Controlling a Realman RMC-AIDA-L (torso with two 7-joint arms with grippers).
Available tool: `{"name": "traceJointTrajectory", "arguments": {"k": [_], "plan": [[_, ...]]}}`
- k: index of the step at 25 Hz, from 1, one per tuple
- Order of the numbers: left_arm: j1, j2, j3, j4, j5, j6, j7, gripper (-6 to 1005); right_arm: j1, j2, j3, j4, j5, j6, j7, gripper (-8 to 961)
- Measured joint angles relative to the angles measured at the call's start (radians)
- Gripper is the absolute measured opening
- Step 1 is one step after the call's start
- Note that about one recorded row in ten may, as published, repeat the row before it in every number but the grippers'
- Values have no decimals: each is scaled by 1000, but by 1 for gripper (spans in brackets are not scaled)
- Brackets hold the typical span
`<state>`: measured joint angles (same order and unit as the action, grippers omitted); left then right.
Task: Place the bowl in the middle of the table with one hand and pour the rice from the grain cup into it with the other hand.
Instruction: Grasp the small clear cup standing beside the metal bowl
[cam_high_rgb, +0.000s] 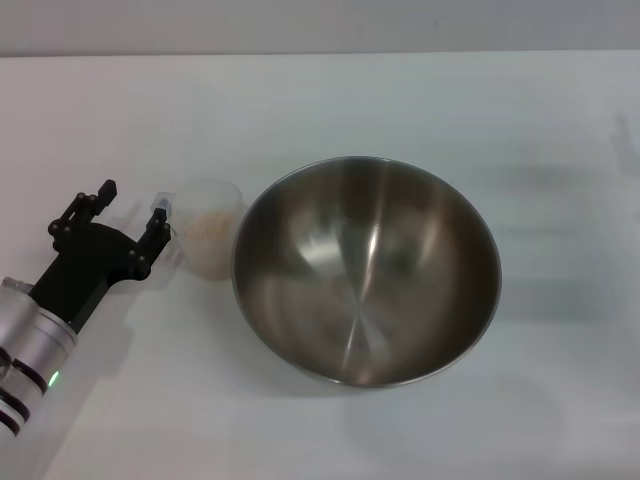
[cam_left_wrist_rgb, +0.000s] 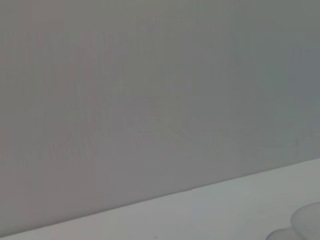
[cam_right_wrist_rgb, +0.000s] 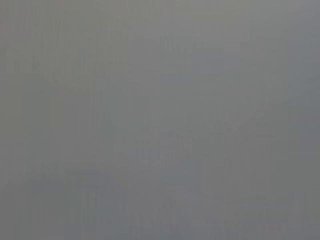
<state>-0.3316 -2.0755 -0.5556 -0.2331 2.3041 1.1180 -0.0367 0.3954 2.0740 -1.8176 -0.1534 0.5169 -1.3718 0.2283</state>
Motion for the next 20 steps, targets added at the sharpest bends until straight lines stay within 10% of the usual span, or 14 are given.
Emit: {"name": "traceJointTrajectory", "arguments": {"k": [19, 20], "plan": [[11, -3, -2, -40, 5, 4, -3, 343, 3, 0, 0, 0, -8, 1, 0, 726], [12, -3, -2, -43, 5, 14, -6, 82, 2, 0, 0, 0, -9, 0, 0, 726]]}}
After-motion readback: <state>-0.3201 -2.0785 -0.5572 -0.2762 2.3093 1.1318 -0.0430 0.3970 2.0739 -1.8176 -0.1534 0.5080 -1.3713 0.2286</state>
